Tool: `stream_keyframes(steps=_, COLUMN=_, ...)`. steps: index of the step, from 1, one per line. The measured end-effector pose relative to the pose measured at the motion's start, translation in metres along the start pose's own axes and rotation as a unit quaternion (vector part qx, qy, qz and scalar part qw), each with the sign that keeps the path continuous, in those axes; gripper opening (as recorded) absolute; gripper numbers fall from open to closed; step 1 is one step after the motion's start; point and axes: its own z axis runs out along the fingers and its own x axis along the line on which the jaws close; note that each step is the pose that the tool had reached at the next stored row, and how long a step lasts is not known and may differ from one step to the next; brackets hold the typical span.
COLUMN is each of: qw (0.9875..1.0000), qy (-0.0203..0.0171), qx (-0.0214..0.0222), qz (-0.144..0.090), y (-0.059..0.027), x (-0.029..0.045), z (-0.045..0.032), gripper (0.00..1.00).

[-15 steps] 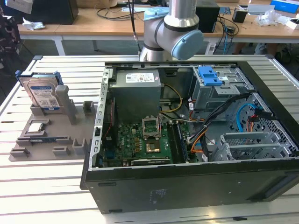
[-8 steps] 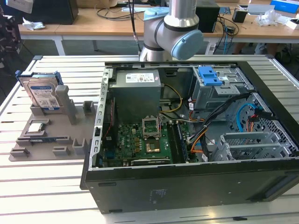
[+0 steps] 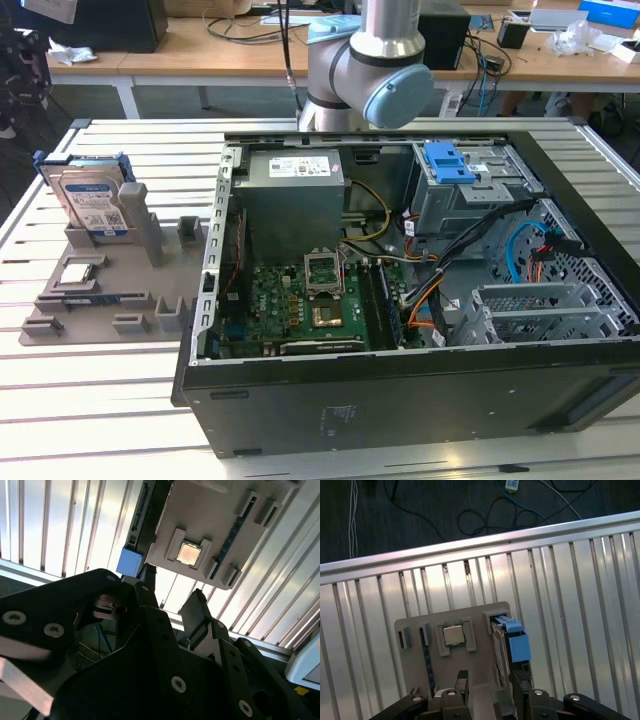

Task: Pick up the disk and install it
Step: 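Pick up the disk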

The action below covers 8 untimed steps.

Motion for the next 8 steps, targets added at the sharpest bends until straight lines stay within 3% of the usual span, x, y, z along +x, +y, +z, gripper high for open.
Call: stream_keyframes(steps=8, qw=1.0000, qy=0.0000, qx=0.0000, qz=0.000, y=0.0010, x=-0.0056, z=0.0008, gripper=0.48)
